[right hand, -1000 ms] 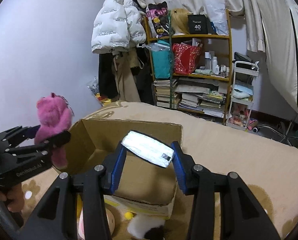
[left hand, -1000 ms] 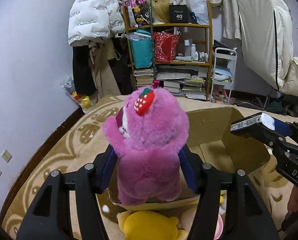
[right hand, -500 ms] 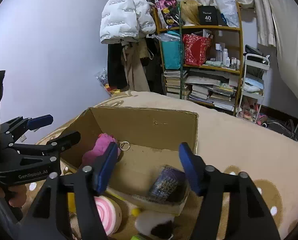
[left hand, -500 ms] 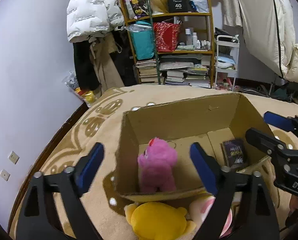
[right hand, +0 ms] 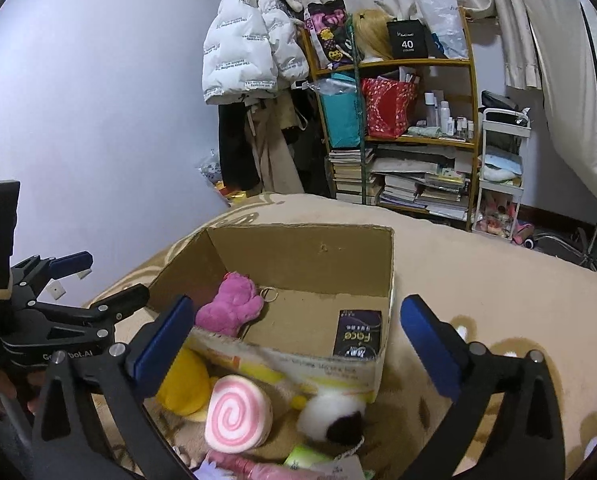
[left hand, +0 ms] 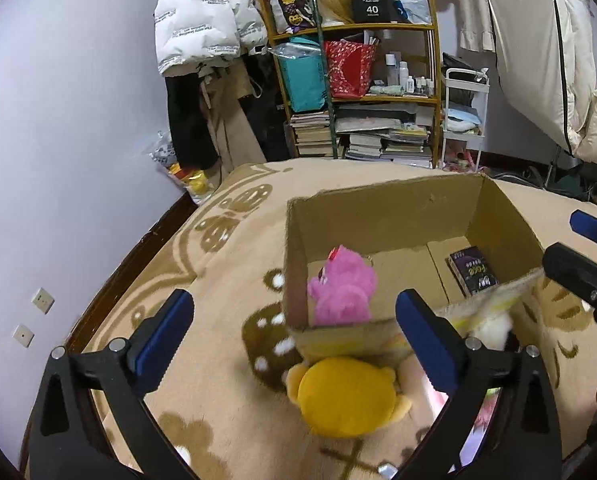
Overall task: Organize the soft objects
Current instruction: 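Lower the left tool onto the yellow plush and close on it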
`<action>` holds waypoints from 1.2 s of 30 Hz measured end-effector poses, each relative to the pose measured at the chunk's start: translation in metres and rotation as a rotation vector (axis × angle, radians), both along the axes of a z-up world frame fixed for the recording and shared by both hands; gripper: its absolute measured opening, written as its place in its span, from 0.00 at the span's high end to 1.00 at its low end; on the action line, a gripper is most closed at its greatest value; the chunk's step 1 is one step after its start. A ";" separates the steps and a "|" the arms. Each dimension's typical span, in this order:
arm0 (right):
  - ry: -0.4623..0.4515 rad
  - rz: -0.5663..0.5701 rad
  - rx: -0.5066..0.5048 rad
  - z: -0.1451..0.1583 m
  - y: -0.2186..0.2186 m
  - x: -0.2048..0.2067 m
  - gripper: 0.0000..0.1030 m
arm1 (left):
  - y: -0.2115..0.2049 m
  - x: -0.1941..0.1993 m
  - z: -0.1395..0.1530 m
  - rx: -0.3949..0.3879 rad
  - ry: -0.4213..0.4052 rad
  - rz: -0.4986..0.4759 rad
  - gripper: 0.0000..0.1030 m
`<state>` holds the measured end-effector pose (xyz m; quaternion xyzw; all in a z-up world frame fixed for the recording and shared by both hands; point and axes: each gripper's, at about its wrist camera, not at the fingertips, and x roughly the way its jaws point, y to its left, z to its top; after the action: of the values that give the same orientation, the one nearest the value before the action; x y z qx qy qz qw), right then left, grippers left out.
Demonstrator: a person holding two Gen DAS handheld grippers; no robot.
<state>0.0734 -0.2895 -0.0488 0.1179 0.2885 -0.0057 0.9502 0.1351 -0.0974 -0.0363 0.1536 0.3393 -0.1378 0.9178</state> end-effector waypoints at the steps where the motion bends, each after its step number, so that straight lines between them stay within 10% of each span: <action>1: 0.002 -0.005 -0.001 0.001 0.000 -0.004 0.00 | 0.003 -0.004 0.001 0.001 0.007 0.004 0.03; 36: 0.147 -0.090 0.055 -0.019 0.002 -0.047 0.00 | 0.038 -0.043 -0.019 -0.010 0.150 0.104 0.03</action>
<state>0.0265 -0.2880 -0.0675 0.1560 0.3519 -0.0491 0.9216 0.0918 -0.0596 -0.0550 0.1205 0.4140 -0.1027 0.8964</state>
